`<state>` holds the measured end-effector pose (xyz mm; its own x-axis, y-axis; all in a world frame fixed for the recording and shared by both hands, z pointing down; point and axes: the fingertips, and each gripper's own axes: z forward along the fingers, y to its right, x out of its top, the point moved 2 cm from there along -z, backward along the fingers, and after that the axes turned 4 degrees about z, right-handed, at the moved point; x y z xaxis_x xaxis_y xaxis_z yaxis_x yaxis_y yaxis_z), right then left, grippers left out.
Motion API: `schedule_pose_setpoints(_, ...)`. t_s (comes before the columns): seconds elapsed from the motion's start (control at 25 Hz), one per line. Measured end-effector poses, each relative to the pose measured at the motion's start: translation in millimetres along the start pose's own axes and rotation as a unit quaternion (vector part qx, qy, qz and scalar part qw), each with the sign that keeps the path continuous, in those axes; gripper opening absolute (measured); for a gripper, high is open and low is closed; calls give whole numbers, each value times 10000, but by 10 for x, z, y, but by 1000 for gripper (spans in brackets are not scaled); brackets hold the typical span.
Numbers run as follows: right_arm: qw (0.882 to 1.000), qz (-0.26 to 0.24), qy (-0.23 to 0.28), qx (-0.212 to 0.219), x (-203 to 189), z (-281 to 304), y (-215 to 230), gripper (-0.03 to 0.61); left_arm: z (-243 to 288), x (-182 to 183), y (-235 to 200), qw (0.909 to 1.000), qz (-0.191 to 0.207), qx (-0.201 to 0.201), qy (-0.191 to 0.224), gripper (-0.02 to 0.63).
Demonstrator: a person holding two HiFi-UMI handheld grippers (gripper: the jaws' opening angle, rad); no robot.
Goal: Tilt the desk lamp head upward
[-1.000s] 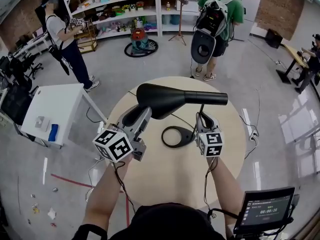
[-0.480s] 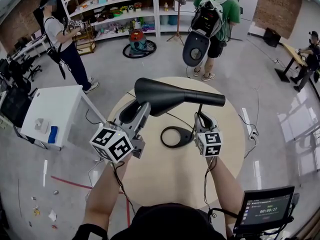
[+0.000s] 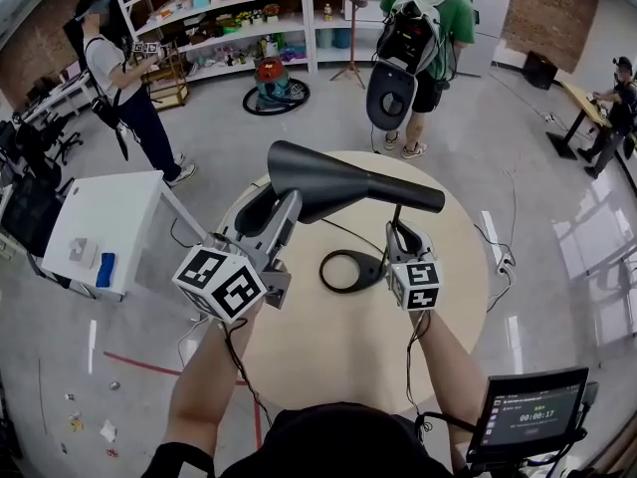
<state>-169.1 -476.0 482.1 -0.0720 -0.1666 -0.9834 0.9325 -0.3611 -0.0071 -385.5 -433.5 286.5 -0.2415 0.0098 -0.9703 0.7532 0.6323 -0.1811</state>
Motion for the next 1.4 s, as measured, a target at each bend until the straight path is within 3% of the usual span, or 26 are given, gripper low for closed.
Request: schedule_pose_setpoints(1.4,9999,17,107,-103,-19,8,-56,43,306,520,322,9975,593,-261,289,141)
